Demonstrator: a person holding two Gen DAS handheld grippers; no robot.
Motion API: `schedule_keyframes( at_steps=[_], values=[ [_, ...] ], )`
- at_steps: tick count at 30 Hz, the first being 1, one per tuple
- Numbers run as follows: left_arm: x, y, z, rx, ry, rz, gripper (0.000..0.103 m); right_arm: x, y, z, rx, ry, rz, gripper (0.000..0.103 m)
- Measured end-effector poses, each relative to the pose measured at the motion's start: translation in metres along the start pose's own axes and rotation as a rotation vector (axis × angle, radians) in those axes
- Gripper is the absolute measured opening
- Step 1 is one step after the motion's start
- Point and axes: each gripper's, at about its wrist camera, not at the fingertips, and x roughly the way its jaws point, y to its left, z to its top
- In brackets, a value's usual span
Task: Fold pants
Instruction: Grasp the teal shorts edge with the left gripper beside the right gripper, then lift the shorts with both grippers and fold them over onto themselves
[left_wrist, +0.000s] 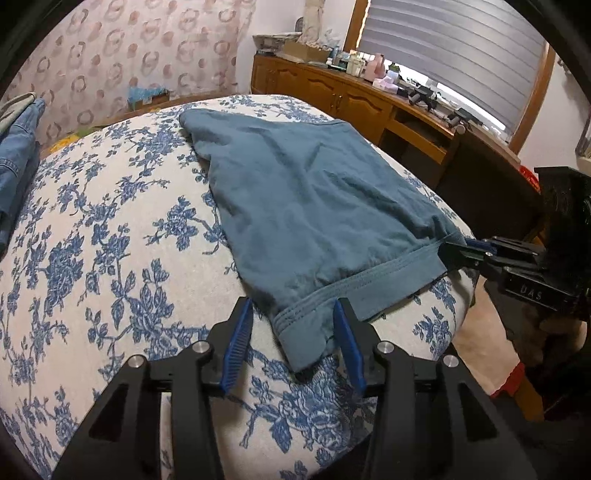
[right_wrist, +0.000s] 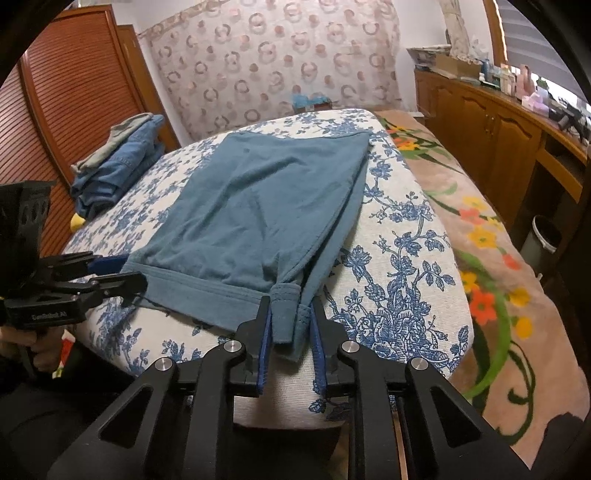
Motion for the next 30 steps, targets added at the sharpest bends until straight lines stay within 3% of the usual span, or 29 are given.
schedule_keyframes(
  at_steps=[6, 8, 9, 13, 17, 30],
  values=[
    [-0.001, -0.002, -0.003, 0.013, -0.009, 0.013, 0.045, 0.0, 0.001, 0.0, -0.009, -0.001, -0.007, 0.017],
    [-0.001, -0.002, -0.004, 0.017, -0.013, -0.002, 0.033, 0.0, 0.001, 0.0, -0.008, -0.002, -0.005, 0.017],
    [-0.001, -0.004, -0.005, 0.022, -0.013, -0.019, 0.021, 0.0, 0.001, 0.0, -0.008, -0.002, -0.003, 0.016],
    [-0.005, -0.007, -0.005, 0.035, -0.024, -0.021, 0.009, -0.003, 0.004, 0.003, -0.032, -0.001, 0.016, 0.013],
    [-0.016, -0.007, 0.003, 0.038, -0.052, -0.033, 0.006, -0.014, 0.007, 0.016, -0.043, -0.037, 0.054, 0.012],
    [-0.138, 0.007, 0.093, 0.067, -0.308, 0.055, 0.005, -0.083, 0.066, 0.137, -0.209, -0.261, 0.16, 0.012]
  ],
)
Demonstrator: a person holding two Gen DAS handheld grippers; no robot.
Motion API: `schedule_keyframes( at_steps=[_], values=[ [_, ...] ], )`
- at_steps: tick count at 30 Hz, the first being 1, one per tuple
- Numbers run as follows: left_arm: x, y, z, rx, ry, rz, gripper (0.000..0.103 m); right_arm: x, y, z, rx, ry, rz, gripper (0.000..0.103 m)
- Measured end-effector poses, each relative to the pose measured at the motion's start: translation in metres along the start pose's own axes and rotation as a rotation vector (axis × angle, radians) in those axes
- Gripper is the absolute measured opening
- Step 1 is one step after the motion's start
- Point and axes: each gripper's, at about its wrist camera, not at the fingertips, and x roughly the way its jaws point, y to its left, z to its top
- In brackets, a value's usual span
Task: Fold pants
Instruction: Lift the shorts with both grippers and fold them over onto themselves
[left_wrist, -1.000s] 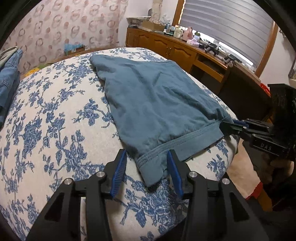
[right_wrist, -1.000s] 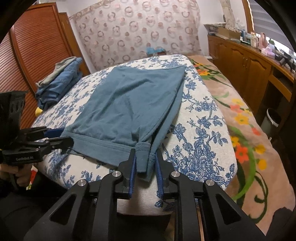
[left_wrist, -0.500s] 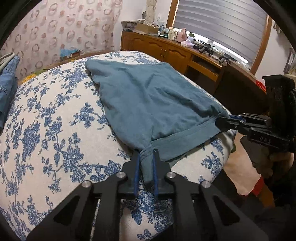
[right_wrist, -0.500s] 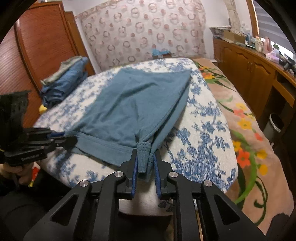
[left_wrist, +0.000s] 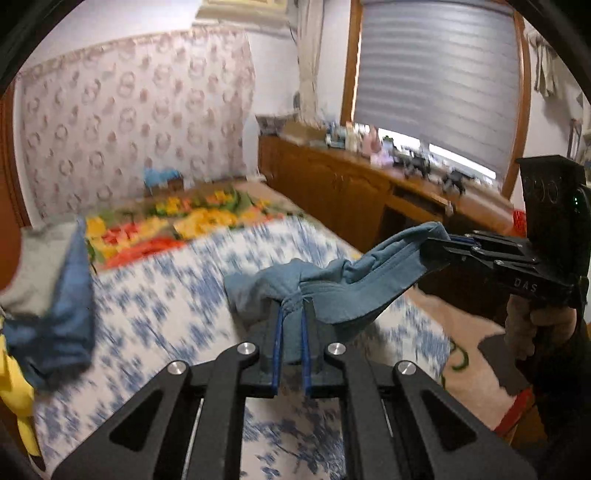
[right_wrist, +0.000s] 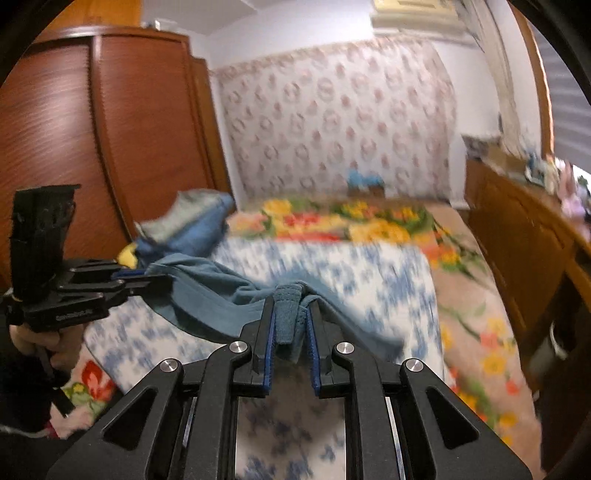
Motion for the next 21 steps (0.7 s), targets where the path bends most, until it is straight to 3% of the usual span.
schedule_keyframes(
  at_steps=[5, 7, 14, 17, 21],
  values=[
    [-0.028, 0.018, 0.032, -0.01, -0.078, 0.037, 0.005, -0.001, 0.008, 0.046, -0.005, -0.044, 0.069, 0.012],
    [-0.029, 0.024, 0.042, 0.011, -0.1, 0.101, 0.005, 0.006, 0.009, 0.057, -0.013, -0.043, 0.073, 0.012],
    [0.001, 0.07, 0.098, -0.033, -0.125, 0.203, 0.005, 0.076, 0.005, 0.122, -0.021, -0.016, 0.055, 0.012],
    [0.001, 0.084, 0.12, -0.044, -0.16, 0.245, 0.005, 0.091, 0.01, 0.146, -0.036, -0.05, 0.028, 0.012],
    [-0.011, 0.087, 0.118, -0.034, -0.18, 0.264, 0.005, 0.089, 0.016, 0.152, -0.04, -0.078, 0.039, 0.012]
  ],
)
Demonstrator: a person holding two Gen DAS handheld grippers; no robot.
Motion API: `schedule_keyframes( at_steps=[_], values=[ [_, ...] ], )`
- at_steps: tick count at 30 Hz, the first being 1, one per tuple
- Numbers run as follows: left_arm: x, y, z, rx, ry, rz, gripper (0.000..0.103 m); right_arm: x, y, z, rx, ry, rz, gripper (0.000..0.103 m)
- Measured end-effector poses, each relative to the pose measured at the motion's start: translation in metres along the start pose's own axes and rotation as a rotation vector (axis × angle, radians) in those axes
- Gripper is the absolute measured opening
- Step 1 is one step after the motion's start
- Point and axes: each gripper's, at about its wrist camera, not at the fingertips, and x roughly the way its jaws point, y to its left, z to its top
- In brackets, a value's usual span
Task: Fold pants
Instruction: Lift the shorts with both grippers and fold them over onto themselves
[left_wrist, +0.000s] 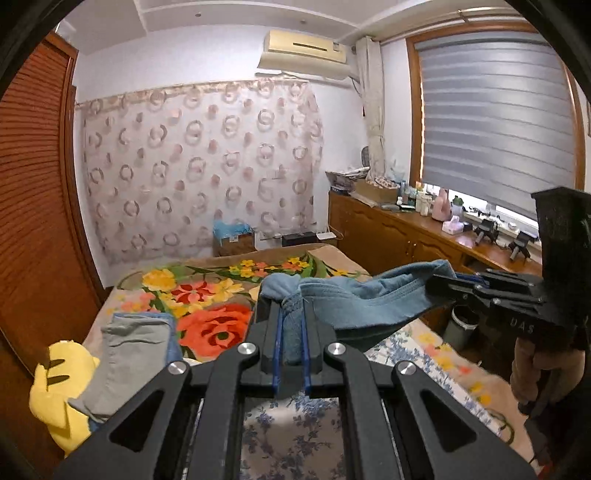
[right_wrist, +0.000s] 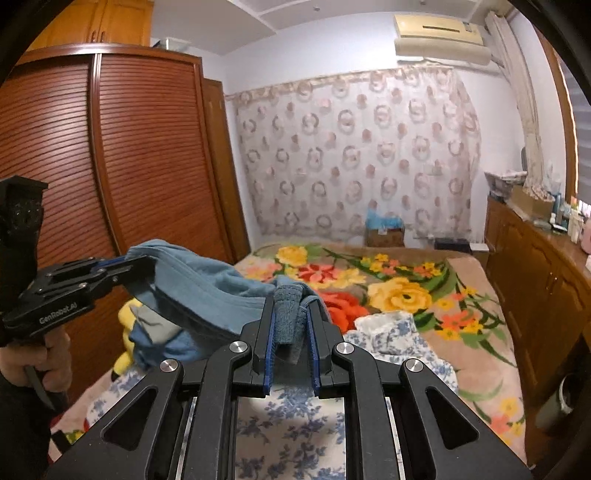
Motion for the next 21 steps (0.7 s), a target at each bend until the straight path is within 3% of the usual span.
schedule_keyframes(
  at_steps=[4, 7, 12, 21],
  values=[
    [0.007, 0.005, -0.052, 0.034, 0.103, 0.01, 0.005, 0.011, 0.004, -0.034, -0.023, 0.075, 0.019, 0.012],
    [0.017, 0.001, -0.111, 0.042, 0.203, -0.006, 0.005, 0.025, 0.01, -0.085, -0.036, 0.181, 0.043, 0.012],
    [0.029, -0.011, -0.177, 0.028, 0.318, -0.036, 0.005, 0.046, 0.019, -0.158, -0.06, 0.336, 0.057, 0.012],
    [-0.001, -0.025, -0.202, 0.031, 0.331, -0.066, 0.005, 0.032, 0.029, -0.19, -0.058, 0.36, 0.074, 0.012]
  ],
)
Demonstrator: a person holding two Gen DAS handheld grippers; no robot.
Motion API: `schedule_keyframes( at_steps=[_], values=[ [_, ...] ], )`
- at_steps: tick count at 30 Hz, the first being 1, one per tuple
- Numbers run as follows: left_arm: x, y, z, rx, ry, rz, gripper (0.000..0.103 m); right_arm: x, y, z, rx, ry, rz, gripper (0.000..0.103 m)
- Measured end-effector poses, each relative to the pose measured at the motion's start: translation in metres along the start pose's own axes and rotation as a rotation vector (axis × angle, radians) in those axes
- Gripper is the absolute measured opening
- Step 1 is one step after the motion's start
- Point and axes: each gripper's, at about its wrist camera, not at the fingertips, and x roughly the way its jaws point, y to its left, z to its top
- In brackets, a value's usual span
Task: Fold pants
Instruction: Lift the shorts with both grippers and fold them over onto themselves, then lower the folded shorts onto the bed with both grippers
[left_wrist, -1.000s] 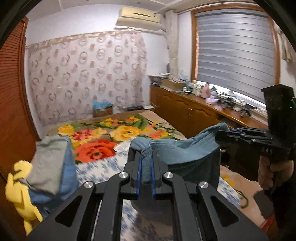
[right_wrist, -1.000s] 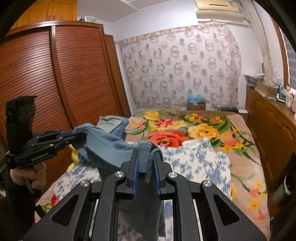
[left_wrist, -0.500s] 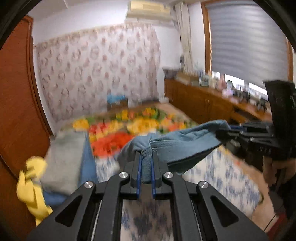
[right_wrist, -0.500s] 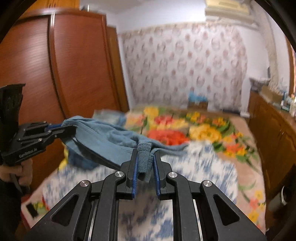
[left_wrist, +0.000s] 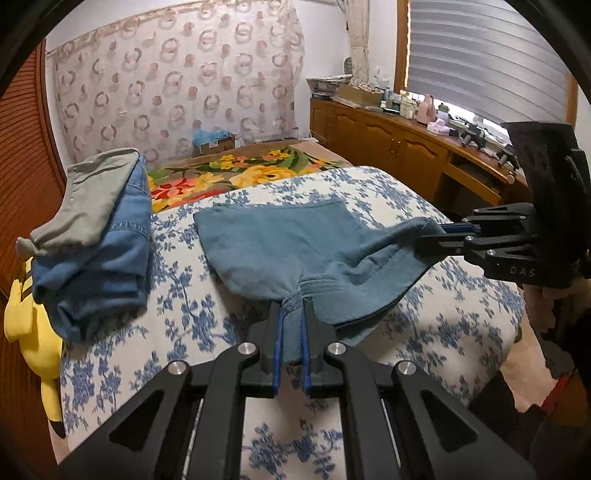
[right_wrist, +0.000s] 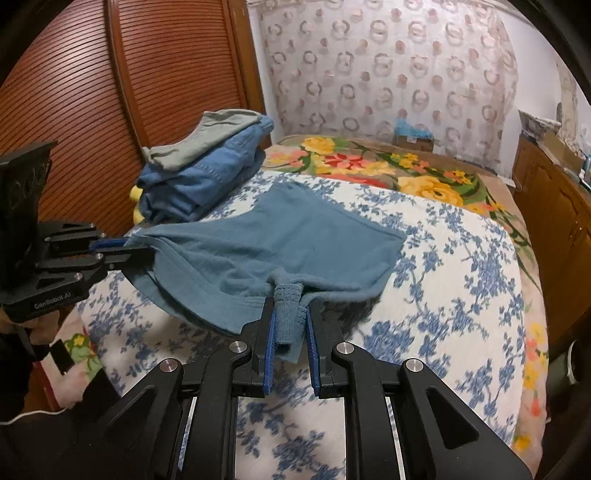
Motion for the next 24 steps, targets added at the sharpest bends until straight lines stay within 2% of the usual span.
schedule_keyframes(
  at_steps=[5, 11, 24],
  values=[
    [-0.006, -0.002, -0.018, -0.006, 0.018, -0.014, 0.005, -0.003, 0.01, -0.017, 0.01, 0.006, 0.008, 0.012],
    [0.004, 0.002, -0.041, -0.036, 0.052, -0.043, 0.005, 0.0, 0.009, -0.041, 0.025, 0.027, 0.008, 0.012],
    [-0.001, -0.009, -0.059, -0.057, 0.05, -0.044, 0.005, -0.001, 0.014, -0.068, 0.07, 0.025, 0.021, 0.012]
  ],
)
